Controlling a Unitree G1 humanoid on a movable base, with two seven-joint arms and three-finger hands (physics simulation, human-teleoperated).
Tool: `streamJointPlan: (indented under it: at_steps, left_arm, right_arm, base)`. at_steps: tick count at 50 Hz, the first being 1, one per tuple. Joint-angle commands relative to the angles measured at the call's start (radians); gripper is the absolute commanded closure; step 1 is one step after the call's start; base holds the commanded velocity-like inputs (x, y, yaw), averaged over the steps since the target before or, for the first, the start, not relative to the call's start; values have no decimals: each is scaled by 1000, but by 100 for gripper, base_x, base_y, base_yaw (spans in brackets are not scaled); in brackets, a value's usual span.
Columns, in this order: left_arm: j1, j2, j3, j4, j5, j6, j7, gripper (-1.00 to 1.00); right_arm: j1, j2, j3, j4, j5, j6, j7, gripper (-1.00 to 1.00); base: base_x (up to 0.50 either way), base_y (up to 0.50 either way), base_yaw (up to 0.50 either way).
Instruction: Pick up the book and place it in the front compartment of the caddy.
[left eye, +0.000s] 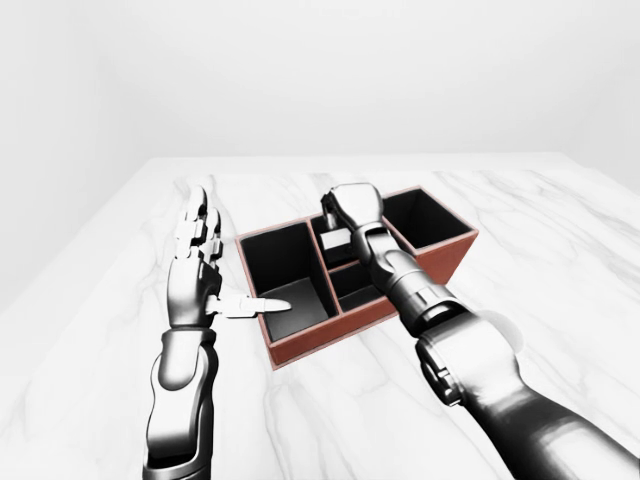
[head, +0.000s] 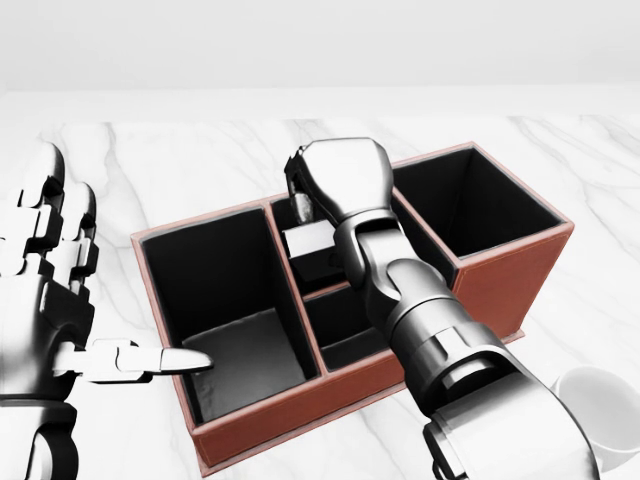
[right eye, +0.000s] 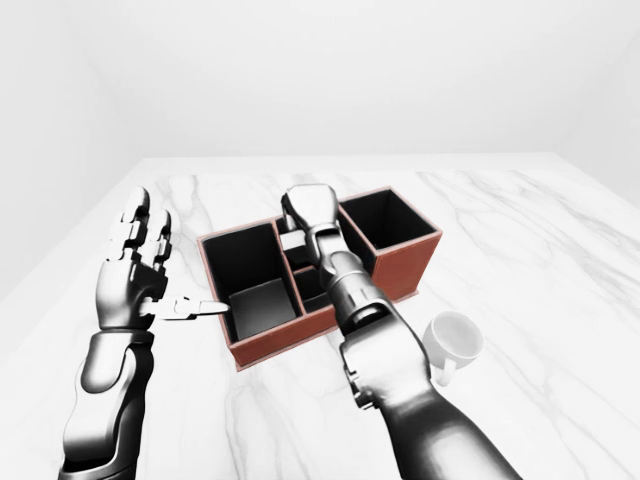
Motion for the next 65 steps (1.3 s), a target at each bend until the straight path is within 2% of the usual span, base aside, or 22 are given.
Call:
streamJointPlan:
  at_steps: [1,10,11,12,40,65]
  left_arm:
    - [0,0,0,-5,0,0,0,-100]
    - [0,-1,-3,4,3,0,0,-100]
    - [0,-1,-3,3,3,0,0,-100]
    - [0,-1,-3,2,3,0,0,-100]
    - [0,-2,-4,4,4,0,0,-100]
    - [1,-1,-2,2,0,0,0,-100]
  right_arm:
    - [-12,-1,-7,-14,-14,0,0,100]
    - [-10,-5,-6,-9,-22,0,0,100]
    - [-9,-5,-5,-10,-24,0,0,28]
    - [-8,-5,0,-10,-33,0,0,-100]
    - [4,-9,-8,-6,-40,0,0,-100]
    - [-36,-55,-46,-56,113,0,29,-100]
  base:
    - [0,0,0]
    - [0,0,0]
    - [0,0,0]
    - [0,0,0]
    - [0,0,0]
    - [0,0,0]
